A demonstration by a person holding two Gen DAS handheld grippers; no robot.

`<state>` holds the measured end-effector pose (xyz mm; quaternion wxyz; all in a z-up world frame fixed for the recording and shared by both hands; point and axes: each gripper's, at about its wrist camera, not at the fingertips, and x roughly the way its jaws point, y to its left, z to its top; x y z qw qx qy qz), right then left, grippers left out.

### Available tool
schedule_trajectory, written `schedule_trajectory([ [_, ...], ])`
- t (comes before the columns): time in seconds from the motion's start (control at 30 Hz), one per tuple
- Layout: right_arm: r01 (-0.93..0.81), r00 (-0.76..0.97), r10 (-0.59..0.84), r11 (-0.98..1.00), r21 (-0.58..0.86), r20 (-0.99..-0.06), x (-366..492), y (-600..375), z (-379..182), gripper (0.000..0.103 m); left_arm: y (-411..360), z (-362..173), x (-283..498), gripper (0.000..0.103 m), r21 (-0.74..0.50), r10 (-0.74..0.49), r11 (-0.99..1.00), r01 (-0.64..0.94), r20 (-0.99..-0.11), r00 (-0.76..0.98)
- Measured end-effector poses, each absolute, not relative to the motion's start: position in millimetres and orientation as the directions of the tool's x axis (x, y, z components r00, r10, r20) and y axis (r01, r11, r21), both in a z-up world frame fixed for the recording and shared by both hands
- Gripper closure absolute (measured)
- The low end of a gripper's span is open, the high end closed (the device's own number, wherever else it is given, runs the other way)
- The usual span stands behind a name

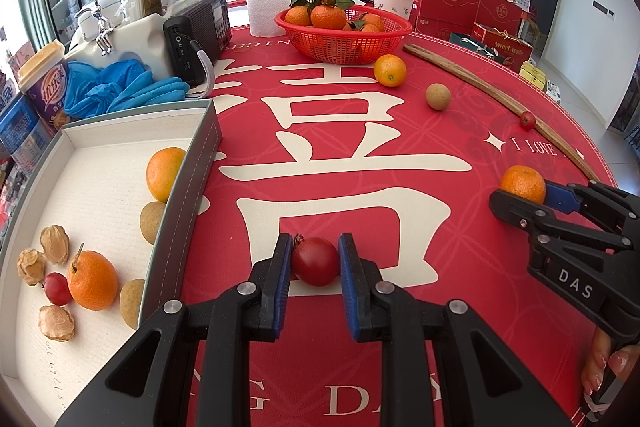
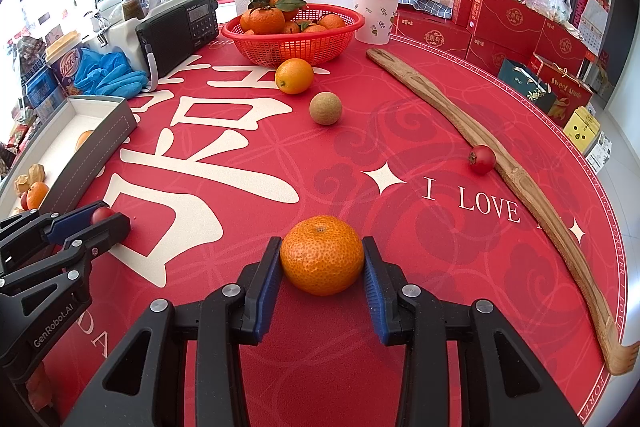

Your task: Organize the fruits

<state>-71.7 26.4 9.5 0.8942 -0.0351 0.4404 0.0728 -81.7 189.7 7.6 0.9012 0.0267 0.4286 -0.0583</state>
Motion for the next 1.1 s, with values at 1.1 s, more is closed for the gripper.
schedule_trajectory([
  [1.1, -0.15, 0.595, 0.148, 0.986, 0.072, -0.79, -69.4, 17.1, 10.3, 0.064, 191.5, 9.0, -82.8, 0.078, -0.036, -0.114, 0.99, 0.137, -0.774, 0.623],
])
